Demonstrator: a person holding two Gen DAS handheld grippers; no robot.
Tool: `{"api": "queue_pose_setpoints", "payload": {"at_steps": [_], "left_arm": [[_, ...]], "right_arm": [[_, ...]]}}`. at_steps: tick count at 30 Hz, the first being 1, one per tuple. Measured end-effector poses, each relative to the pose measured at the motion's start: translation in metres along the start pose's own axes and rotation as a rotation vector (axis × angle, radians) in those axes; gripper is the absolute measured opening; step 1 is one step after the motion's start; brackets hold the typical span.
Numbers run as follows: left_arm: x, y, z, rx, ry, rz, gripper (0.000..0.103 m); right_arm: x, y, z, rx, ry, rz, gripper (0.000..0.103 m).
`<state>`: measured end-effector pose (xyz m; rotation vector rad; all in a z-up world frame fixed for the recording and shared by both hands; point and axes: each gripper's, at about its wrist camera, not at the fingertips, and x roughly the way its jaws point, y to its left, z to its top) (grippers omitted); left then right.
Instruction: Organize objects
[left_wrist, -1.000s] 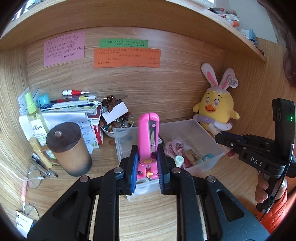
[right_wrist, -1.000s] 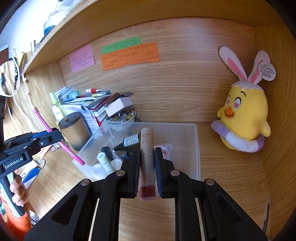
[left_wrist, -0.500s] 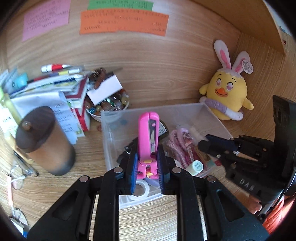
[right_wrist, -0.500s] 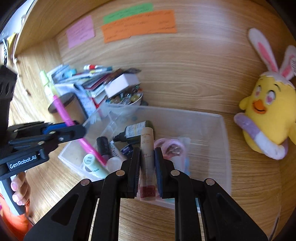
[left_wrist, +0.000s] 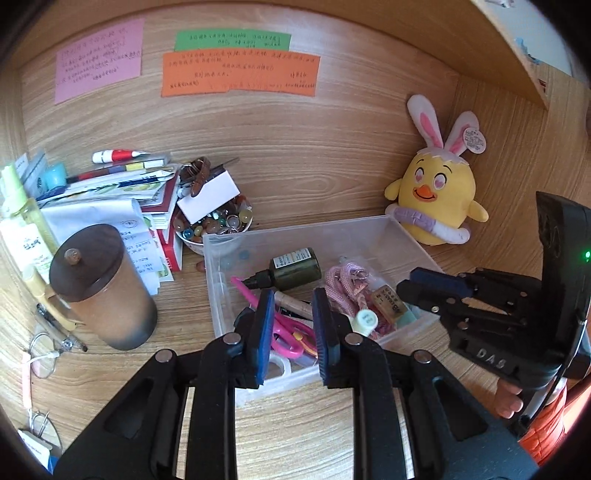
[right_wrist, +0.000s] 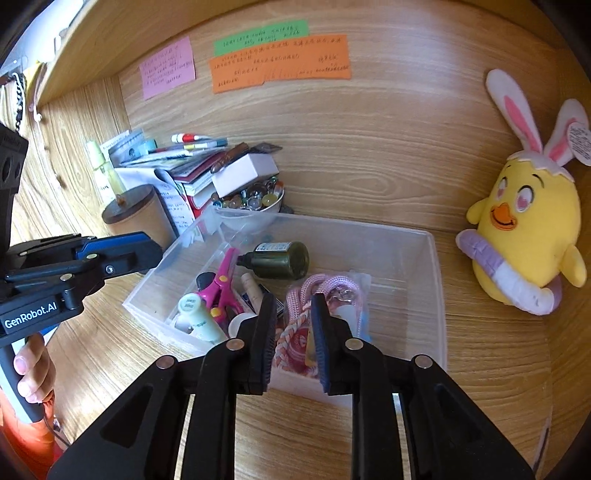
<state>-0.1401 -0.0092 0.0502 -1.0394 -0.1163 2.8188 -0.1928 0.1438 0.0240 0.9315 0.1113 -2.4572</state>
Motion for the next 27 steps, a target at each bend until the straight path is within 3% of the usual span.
{"api": "queue_pose_setpoints", "payload": {"at_steps": [2, 4, 9, 16, 27], "left_arm": [[-0.006, -0.001, -0.004, -0.002, -0.019, -0.003, 0.031], [-0.014, -0.002, -0.011, -0.001, -0.048, 0.008, 0.051], [-0.029, -0.008, -0.025, 0.003, -0.097, 0.032, 0.067], [-0.042, -0.018, -0.043, 0.011, -0.130, 0.059, 0.090], [-0.043, -0.026, -0.068, -0.008, -0.117, 0.084, 0.098]], "right_arm": [[-0.010, 0.000, -0.003, 0.003, -0.018, 0.000, 0.026], [-0.019, 0.001, -0.006, -0.001, -0.037, -0.002, 0.032], [-0.045, 0.005, -0.016, -0.016, -0.096, -0.030, 0.060], [-0.069, 0.012, -0.034, -0.033, -0.141, -0.059, 0.084], [-0.069, 0.012, -0.062, -0.027, -0.111, -0.061, 0.092]]}}
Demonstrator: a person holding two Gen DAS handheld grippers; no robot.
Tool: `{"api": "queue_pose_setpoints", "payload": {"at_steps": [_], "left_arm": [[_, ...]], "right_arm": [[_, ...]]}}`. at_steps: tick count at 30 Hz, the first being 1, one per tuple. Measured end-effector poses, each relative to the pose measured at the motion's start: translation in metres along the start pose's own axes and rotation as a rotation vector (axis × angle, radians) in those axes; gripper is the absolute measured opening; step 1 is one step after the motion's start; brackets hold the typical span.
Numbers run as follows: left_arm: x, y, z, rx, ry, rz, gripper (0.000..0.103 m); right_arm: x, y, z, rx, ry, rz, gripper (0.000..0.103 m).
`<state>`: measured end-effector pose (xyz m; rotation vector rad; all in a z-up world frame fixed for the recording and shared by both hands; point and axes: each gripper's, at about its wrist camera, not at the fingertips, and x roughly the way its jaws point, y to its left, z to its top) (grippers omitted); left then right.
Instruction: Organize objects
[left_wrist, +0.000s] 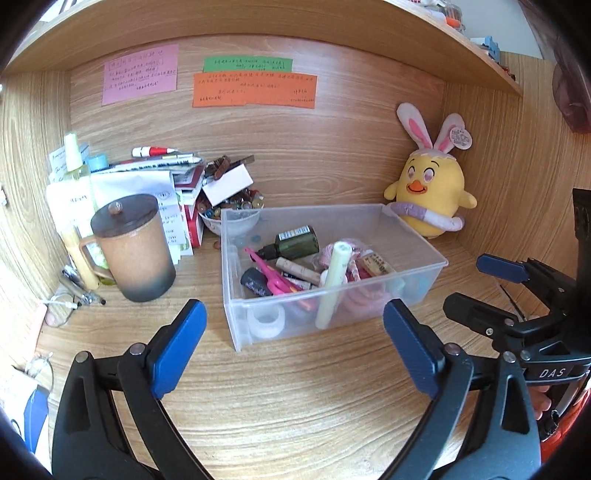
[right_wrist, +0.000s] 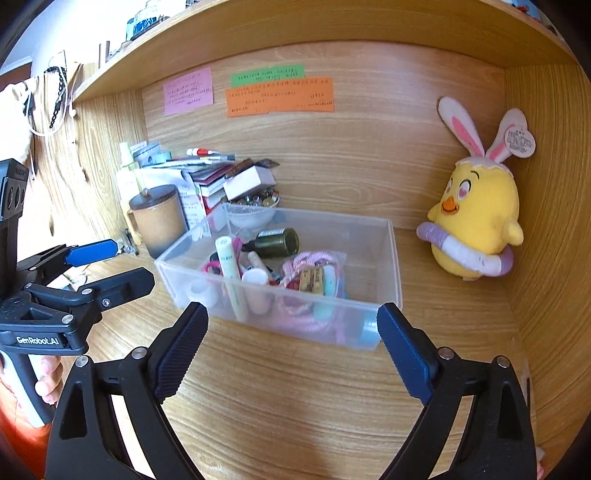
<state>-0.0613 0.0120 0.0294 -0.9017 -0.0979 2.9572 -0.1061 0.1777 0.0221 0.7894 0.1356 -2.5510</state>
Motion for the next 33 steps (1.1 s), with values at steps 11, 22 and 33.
{"api": "queue_pose_setpoints", "payload": {"at_steps": [11, 22, 33], "left_arm": [[0.0054, -0.0026, -0.0084, -0.011, 0.024, 0.001, 0.098], [0.0082, -0.0010, -0.0098, -0.015, 0.036, 0.003, 0.098], [0.0049, -0.0011, -0.0089, -0.016, 0.026, -0.006, 0.098]], "right_arm": [[0.0022, -0.0029, -0.0043, 0.015, 0.012, 0.002, 0.092], [0.0039, -0.0040, -0.0034, 0.020, 0.015, 0.008, 0.092], [0.0027, -0.0024, -0.0031, 0.027, 0.011, 0.007, 0.093]]}}
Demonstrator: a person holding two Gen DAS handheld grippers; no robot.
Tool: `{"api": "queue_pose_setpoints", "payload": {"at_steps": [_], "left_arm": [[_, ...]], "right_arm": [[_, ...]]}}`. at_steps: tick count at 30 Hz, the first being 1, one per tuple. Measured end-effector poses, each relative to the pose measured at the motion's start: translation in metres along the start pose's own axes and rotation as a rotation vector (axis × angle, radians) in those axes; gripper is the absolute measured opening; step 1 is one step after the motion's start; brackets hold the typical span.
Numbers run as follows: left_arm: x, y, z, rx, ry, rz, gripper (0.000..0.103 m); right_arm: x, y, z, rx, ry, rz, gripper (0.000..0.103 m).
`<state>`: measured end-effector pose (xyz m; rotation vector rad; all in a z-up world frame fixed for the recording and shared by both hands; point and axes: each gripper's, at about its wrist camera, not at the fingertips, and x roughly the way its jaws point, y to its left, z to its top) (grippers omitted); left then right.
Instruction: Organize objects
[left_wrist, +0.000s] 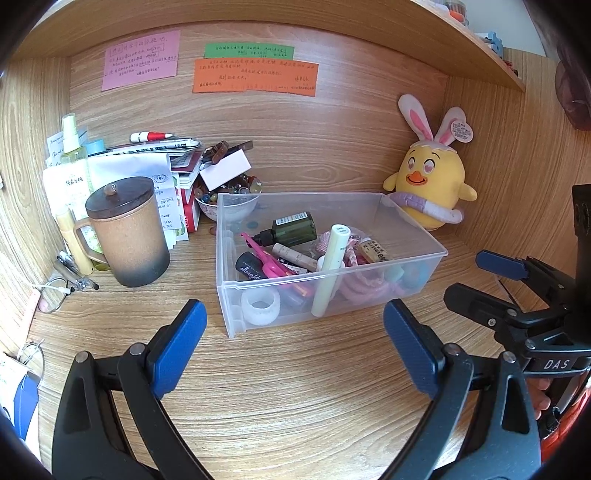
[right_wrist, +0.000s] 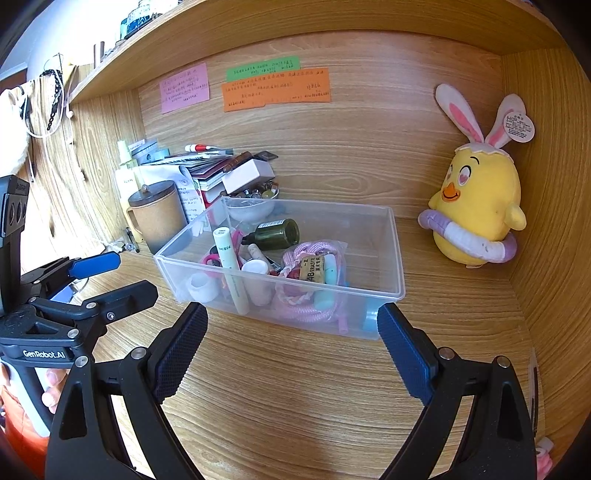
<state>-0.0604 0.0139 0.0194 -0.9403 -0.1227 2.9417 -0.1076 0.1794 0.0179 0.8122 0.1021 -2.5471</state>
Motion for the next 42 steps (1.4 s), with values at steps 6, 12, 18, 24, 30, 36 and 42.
{"api": "queue_pose_setpoints", "payload": {"at_steps": [6, 12, 18, 24, 30, 36, 42], "left_arm": [[-0.001, -0.001, -0.001, -0.001, -0.001, 0.000, 0.098], [-0.004, -0.002, -0.001, -0.003, -0.009, 0.003, 0.098], [-0.006, 0.000, 0.000, -0.006, -0.015, -0.001, 0.098], [-0.007, -0.001, 0.000, -0.003, -0.022, -0.009, 0.098], [-0.005, -0.003, -0.001, 0.004, -0.004, -0.017, 0.098], [0.000, -0.004, -0.002, 0.001, 0.012, -0.030, 0.098], [0.003, -0.004, -0.003, -0.002, 0.019, -0.036, 0.098]], "right_arm": [[0.001, -0.001, 0.001, 0.006, 0.005, -0.002, 0.095], [-0.001, 0.001, 0.003, 0.003, -0.003, 0.001, 0.095], [-0.001, 0.003, 0.004, 0.000, -0.006, 0.004, 0.096], [-0.002, 0.002, 0.004, 0.007, -0.009, 0.005, 0.096], [-0.001, -0.001, 0.003, 0.014, -0.007, 0.003, 0.096], [0.000, -0.003, 0.001, 0.023, -0.002, 0.002, 0.097], [0.004, -0.007, 0.000, 0.035, 0.008, 0.002, 0.097]]}}
